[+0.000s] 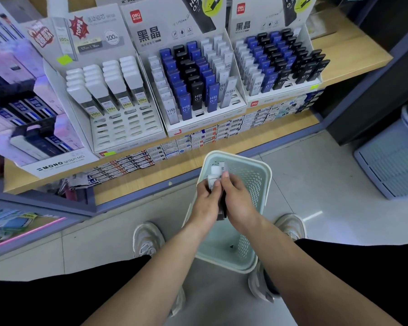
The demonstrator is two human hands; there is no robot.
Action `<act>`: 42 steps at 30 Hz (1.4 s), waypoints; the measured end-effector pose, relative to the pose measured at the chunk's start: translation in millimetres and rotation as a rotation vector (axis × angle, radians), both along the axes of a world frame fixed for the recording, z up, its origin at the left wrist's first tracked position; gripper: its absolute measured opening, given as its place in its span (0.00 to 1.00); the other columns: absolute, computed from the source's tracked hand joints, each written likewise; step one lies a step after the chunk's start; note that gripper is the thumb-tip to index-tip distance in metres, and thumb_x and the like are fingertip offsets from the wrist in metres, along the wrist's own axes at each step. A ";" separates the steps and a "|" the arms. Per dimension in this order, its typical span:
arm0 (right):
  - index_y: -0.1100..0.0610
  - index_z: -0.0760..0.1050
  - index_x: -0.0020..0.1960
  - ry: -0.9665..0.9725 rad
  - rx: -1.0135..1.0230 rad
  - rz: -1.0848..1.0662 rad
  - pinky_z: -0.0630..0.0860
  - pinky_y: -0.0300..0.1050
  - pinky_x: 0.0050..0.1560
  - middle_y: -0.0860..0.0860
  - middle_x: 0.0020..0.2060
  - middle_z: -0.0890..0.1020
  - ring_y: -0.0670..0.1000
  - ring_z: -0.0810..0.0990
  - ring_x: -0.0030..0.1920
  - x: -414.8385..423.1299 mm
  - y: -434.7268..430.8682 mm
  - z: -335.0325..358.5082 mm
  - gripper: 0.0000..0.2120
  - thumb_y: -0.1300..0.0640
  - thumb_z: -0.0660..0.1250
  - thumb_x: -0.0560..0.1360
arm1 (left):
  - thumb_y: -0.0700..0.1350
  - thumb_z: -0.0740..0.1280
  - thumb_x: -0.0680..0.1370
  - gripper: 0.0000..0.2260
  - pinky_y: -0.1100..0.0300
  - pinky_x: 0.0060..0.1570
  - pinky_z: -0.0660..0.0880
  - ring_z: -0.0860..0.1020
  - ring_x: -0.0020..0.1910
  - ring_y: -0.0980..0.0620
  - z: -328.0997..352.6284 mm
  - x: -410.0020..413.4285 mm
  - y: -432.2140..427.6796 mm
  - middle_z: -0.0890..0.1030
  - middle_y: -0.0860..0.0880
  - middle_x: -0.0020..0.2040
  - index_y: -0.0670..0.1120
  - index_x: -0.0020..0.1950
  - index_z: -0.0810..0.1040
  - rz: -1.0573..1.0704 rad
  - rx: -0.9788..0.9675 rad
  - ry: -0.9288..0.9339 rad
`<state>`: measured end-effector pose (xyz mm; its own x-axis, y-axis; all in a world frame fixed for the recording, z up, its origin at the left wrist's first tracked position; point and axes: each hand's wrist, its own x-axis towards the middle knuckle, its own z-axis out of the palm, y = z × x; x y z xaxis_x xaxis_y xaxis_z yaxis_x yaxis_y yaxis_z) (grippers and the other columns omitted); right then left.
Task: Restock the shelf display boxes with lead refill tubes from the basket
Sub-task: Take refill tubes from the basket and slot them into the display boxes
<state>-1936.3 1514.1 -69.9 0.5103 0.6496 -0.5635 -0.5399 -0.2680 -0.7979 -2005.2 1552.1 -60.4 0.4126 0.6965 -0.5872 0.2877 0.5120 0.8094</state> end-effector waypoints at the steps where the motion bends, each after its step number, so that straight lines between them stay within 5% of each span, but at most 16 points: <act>1: 0.54 0.77 0.59 0.022 -0.006 -0.001 0.81 0.58 0.51 0.56 0.52 0.85 0.59 0.84 0.56 -0.3 -0.3 -0.9 0.15 0.48 0.55 0.85 | 0.52 0.60 0.84 0.11 0.63 0.31 0.76 0.81 0.47 0.53 -1.5 -0.7 0.2 0.81 0.50 0.52 0.49 0.64 0.68 -0.005 -0.009 -0.008; 4: 0.54 0.81 0.56 0.102 0.027 -0.020 0.79 0.58 0.59 0.57 0.52 0.86 0.58 0.83 0.57 -0.8 -2.6 -1.8 0.17 0.53 0.53 0.86 | 0.52 0.60 0.84 0.09 0.63 0.37 0.77 0.80 0.49 0.56 -6.1 -3.2 1.8 0.80 0.52 0.52 0.51 0.63 0.68 -0.002 0.009 0.015; 9: 0.55 0.81 0.59 -0.017 0.066 0.128 0.81 0.52 0.53 0.56 0.51 0.86 0.56 0.85 0.54 -1.5 -8.6 -2.6 0.17 0.65 0.55 0.83 | 0.55 0.61 0.83 0.10 0.44 0.48 0.82 0.82 0.52 0.47 -11.4 -11.2 10.3 0.82 0.48 0.54 0.51 0.60 0.71 0.025 -0.015 0.031; 12: 0.57 0.79 0.63 -0.158 0.077 0.251 0.82 0.47 0.47 0.52 0.48 0.86 0.49 0.85 0.47 -1.3 -13.0 -0.5 0.16 0.66 0.57 0.83 | 0.54 0.62 0.83 0.11 0.50 0.44 0.82 0.83 0.51 0.50 -12.4 -17.6 13.9 0.83 0.48 0.54 0.50 0.62 0.72 0.019 -0.032 -0.004; 17: 0.54 0.78 0.59 -0.182 0.073 0.195 0.80 0.48 0.54 0.55 0.48 0.87 0.53 0.85 0.48 1.1 -14.7 -1.2 0.13 0.68 0.64 0.80 | 0.50 0.65 0.82 0.07 0.61 0.40 0.80 0.84 0.44 0.57 -9.4 -22.7 20.7 0.86 0.54 0.47 0.50 0.58 0.75 0.005 -0.003 -0.069; 24: 0.59 0.83 0.58 -0.276 0.057 0.181 0.79 0.47 0.48 0.57 0.48 0.86 0.52 0.82 0.44 5.5 -13.7 -0.4 0.12 0.68 0.69 0.76 | 0.49 0.69 0.80 0.06 0.56 0.42 0.80 0.83 0.43 0.56 -3.5 -25.3 26.2 0.84 0.55 0.45 0.51 0.54 0.74 -0.005 0.048 -0.049; 32: 0.65 0.80 0.58 -0.162 0.014 0.145 0.79 0.41 0.42 0.60 0.43 0.83 0.55 0.80 0.42 10.7 -18.3 3.4 0.12 0.71 0.68 0.76 | 0.48 0.74 0.76 0.15 0.63 0.39 0.77 0.82 0.41 0.56 -3.3 -27.9 27.6 0.84 0.49 0.47 0.44 0.59 0.75 -0.042 0.154 -0.010; 39: 0.59 0.82 0.54 -0.202 -0.023 0.153 0.83 0.47 0.46 0.59 0.46 0.82 0.59 0.85 0.41 8.9 -15.8 13.5 0.10 0.68 0.69 0.75 | 0.41 0.76 0.74 0.13 0.61 0.40 0.79 0.81 0.42 0.52 2.6 -26.4 31.7 0.82 0.49 0.44 0.44 0.55 0.75 -0.010 0.175 -0.092; 42: 0.62 0.80 0.54 -0.115 -0.016 0.130 0.83 0.48 0.45 0.58 0.45 0.82 0.58 0.86 0.43 9.0 -15.9 18.0 0.08 0.67 0.68 0.76 | 0.44 0.77 0.73 0.13 0.47 0.50 0.82 0.83 0.46 0.47 5.1 -27.2 33.6 0.84 0.49 0.44 0.47 0.52 0.77 -0.020 0.159 -0.096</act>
<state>-1927.3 1498.2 -51.9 0.4842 0.7058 -0.5171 -0.4057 -0.3425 -0.8474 -2032.4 1585.8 -55.3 0.4764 0.7684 -0.4274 0.2141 0.3701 0.9040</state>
